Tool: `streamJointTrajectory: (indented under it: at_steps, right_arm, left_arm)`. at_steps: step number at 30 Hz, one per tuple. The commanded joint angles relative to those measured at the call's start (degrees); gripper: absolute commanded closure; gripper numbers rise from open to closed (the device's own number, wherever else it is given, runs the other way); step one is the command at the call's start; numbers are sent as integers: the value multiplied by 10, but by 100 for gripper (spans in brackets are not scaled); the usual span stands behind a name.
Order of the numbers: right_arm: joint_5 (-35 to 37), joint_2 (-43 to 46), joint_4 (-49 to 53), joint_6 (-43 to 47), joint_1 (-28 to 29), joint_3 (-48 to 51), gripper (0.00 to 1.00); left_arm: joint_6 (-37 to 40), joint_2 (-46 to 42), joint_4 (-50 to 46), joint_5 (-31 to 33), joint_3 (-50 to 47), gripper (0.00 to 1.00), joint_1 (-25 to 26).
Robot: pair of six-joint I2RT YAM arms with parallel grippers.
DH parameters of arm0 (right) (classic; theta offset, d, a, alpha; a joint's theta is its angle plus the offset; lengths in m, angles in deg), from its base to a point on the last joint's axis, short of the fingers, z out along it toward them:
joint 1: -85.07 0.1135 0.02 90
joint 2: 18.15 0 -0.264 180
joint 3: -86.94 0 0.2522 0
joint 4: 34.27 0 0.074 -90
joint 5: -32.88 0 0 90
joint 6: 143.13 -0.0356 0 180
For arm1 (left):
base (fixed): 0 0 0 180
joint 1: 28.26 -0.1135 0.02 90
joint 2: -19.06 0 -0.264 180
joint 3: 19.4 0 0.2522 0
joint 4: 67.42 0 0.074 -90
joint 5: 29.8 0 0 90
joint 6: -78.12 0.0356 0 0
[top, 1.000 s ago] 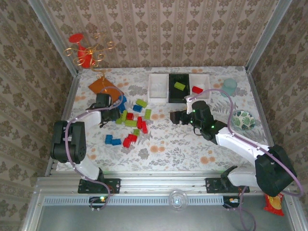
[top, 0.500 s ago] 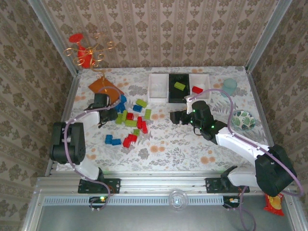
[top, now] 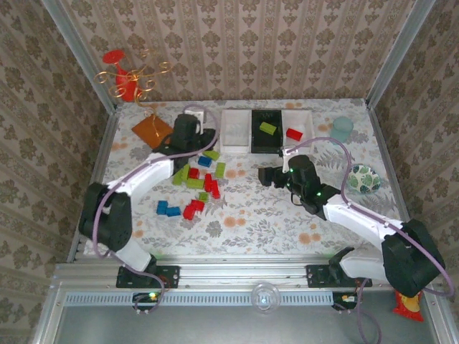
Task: Sort the legos into containers by color
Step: Place the lego in the container, then pick up the lego from the middle-left of the table.
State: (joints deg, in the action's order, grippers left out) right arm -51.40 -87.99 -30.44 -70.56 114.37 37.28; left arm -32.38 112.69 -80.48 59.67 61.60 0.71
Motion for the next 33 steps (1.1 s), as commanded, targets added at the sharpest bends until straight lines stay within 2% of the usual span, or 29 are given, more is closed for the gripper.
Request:
streamJointTrajectory:
  at_steps: [1, 10, 14, 18, 22, 26, 30, 33]
  right_arm:
    - [25, 17, -27, -11, 2, 7, 8]
    - [32, 12, -28, -7, 6, 7, 8]
    - [34, 14, -27, -5, 7, 7, 8]
    - [38, 19, -25, -3, 8, 7, 8]
    - [39, 20, -26, -1, 8, 9, 8]
    - [36, 21, -29, 2, 13, 9, 8]
    - [31, 13, -34, 0, 18, 8, 8]
    - [26, 5, -36, -2, 22, 5, 8]
  left_arm:
    - [29, 71, 5, 18, 76, 69, 22]
    - [50, 282, -48, 42, 298, 66, 28]
    - [60, 346, -97, 41, 395, 55, 25]
    - [77, 343, -127, 39, 434, 40, 24]
    - [80, 265, -108, 38, 350, 32, 22]
    - [80, 116, -49, 51, 135, 27, 14]
    - [55, -18, -34, 47, -51, 26, -43]
    - [43, -77, -53, 32, -125, 26, -98]
